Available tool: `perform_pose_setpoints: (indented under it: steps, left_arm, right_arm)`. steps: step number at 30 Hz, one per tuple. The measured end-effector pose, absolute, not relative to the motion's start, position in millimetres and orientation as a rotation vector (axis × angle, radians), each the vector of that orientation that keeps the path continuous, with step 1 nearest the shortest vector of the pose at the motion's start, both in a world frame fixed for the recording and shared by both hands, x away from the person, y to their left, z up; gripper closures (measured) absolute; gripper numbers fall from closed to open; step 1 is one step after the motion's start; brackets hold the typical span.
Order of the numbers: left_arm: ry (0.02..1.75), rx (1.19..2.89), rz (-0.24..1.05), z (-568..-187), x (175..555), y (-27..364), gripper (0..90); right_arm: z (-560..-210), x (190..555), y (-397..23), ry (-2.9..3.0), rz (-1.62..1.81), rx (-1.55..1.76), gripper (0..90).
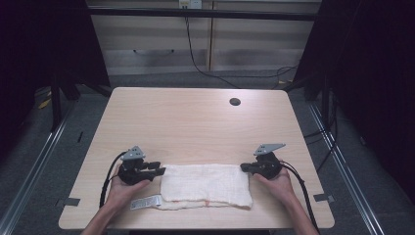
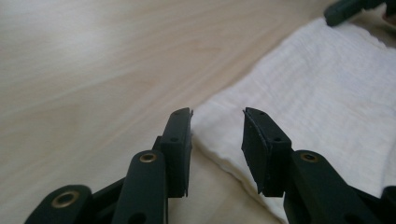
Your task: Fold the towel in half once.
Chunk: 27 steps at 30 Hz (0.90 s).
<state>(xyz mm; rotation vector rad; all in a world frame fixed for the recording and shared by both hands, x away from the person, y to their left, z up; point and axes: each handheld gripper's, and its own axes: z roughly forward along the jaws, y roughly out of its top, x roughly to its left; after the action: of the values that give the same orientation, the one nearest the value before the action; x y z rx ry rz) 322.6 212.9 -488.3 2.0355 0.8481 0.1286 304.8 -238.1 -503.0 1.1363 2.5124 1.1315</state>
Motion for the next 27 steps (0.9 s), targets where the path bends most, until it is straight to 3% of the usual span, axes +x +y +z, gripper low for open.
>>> perform_pose_setpoints:
  steps: [8,12,23,27]
  left_arm:
    - [0.869,2.048,0.063,-498,348,210,63.4]
    - [0.846,2.077,0.041,-504,350,206,65.7]
    - [0.790,2.114,0.026,-503,351,192,61.2]
    - [0.765,2.155,0.074,-505,347,187,60.7]
  right_arm:
    - [-503,304,-240,2.508,1.126,1.141,88.7]
    - [-504,304,-240,2.507,1.141,1.141,88.6]
    - [-503,304,-239,2.507,1.132,1.126,88.6]
    - [-503,304,-239,2.508,1.132,1.122,88.7]
